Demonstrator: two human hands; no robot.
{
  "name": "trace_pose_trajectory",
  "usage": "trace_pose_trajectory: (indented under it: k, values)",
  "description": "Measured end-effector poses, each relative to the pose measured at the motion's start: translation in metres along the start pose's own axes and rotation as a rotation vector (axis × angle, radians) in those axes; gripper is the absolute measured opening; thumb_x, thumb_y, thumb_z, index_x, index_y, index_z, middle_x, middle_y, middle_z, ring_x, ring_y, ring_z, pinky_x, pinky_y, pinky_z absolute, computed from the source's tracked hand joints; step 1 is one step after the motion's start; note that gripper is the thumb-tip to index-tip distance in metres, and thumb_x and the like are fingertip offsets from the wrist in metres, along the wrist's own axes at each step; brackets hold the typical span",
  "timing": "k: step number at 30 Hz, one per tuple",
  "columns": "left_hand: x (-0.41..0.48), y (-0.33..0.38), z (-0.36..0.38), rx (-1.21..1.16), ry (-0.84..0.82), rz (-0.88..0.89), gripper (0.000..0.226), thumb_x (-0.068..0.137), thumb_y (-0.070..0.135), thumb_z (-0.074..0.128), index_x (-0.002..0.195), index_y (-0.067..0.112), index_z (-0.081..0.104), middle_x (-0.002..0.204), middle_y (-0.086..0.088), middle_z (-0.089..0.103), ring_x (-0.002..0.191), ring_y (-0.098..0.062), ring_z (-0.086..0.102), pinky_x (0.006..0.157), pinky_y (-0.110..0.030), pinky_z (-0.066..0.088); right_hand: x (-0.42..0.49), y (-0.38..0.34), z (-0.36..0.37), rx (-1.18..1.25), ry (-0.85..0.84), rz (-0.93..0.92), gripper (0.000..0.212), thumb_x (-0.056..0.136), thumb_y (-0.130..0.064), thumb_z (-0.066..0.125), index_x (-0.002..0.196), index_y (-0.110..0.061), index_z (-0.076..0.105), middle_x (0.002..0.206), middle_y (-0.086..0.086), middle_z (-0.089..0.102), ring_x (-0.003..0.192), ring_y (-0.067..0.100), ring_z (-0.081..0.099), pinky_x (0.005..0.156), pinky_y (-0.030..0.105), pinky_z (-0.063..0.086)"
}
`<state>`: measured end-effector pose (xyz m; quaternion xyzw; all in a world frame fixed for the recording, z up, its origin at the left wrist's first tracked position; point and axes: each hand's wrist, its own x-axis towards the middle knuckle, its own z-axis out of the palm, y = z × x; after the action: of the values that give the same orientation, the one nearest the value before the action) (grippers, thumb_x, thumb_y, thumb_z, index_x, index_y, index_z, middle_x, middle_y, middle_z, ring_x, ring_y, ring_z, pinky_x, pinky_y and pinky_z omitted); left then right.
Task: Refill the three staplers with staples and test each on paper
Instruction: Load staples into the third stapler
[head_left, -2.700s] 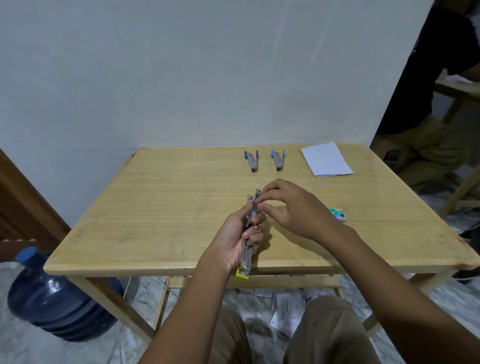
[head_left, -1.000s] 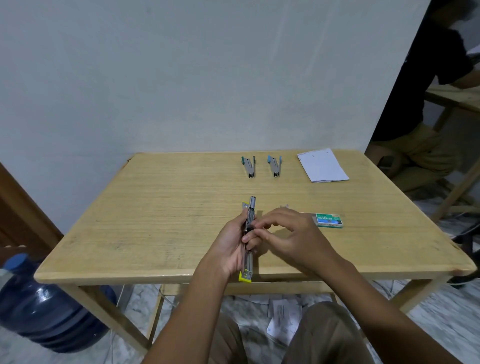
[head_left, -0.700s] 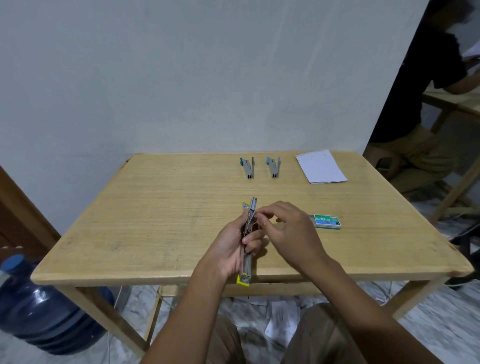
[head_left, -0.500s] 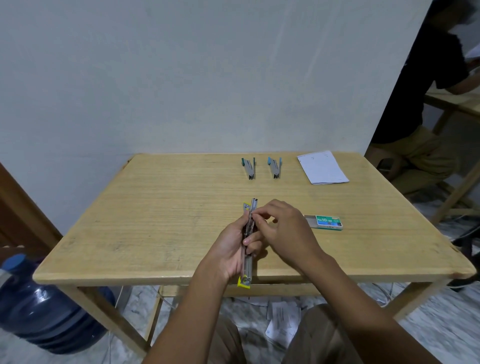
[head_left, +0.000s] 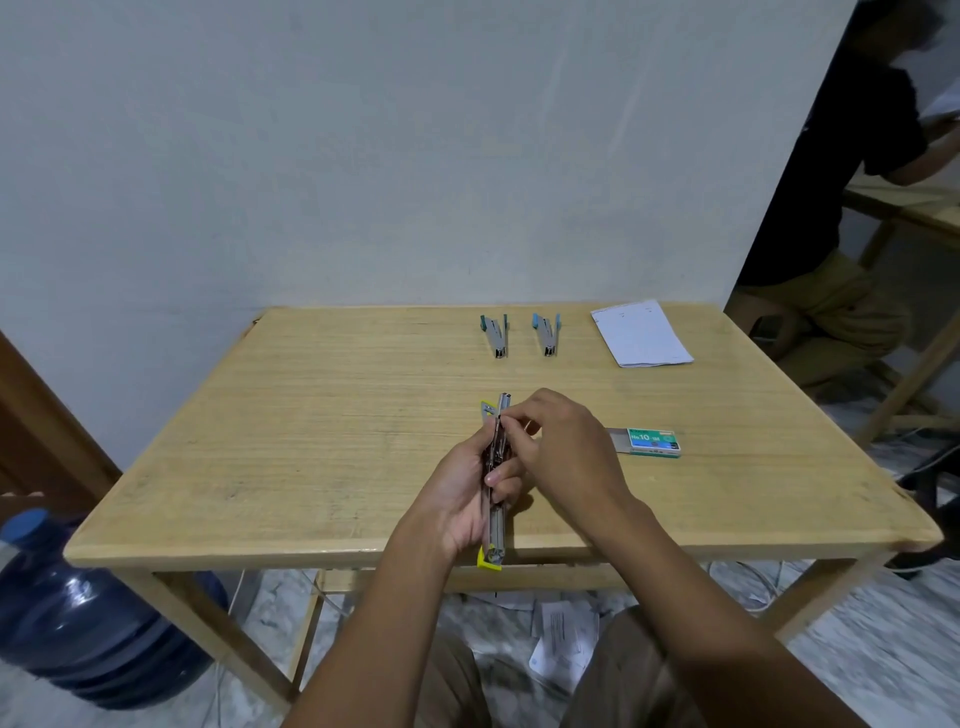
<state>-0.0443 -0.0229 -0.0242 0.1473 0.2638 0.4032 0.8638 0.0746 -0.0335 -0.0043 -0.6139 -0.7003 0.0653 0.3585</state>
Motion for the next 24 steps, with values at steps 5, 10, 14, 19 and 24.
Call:
trace_pose_trajectory:
  k: [5,10,14,19,24]
  values:
    - [-0.002,-0.001,0.000,0.040,-0.061,-0.021,0.050,0.100,0.041,0.042,0.094,0.000,0.068,0.046,-0.001,0.034,0.032,-0.009,0.032,0.033,-0.018,0.031,-0.013,0.000,-0.013,0.244,0.044,0.063,0.007,0.091,-0.033,0.066,0.094,-0.029,0.071,0.093,-0.013,0.065,0.083,0.005,0.060,0.073,0.030,0.052]
    - [0.000,0.001,-0.003,0.065,-0.009,0.012,0.046,0.101,0.043,0.039,0.079,0.008,0.059,0.070,-0.006,0.049,0.053,-0.020,0.051,0.054,-0.031,0.053,-0.038,0.011,-0.034,0.322,-0.402,-0.135,0.032,0.074,-0.044,0.082,0.101,-0.034,0.068,0.107,-0.018,0.057,0.089,0.003,0.062,0.078,0.025,0.053]
    - [0.003,0.000,-0.006,-0.001,-0.056,0.014,0.044,0.101,0.043,0.036,0.080,0.007,0.052,0.060,-0.004,0.044,0.045,-0.015,0.041,0.048,-0.026,0.043,-0.050,0.023,-0.038,0.205,-0.480,-0.257,0.057,0.064,-0.056,0.084,0.115,-0.039,0.063,0.130,-0.029,0.041,0.109,-0.002,0.059,0.091,0.021,0.051]
    - [0.004,0.002,-0.006,-0.087,-0.005,0.060,0.034,0.103,0.036,0.037,0.089,0.008,0.049,0.066,-0.007,0.052,0.048,-0.014,0.048,0.045,-0.024,0.046,-0.054,0.024,-0.034,0.269,-0.291,-0.440,0.029,0.079,-0.038,0.079,0.103,-0.024,0.071,0.119,-0.015,0.063,0.104,0.004,0.064,0.084,0.033,0.055]
    - [-0.006,-0.003,0.003,-0.129,-0.079,0.044,0.038,0.102,0.030,0.045,0.095,-0.004,0.061,0.084,-0.020,0.065,0.065,-0.025,0.067,0.057,-0.035,0.059,-0.039,0.020,-0.036,0.436,0.024,-0.306,0.013,0.087,-0.022,0.074,0.100,-0.022,0.075,0.094,-0.010,0.071,0.087,0.008,0.066,0.076,0.022,0.051]
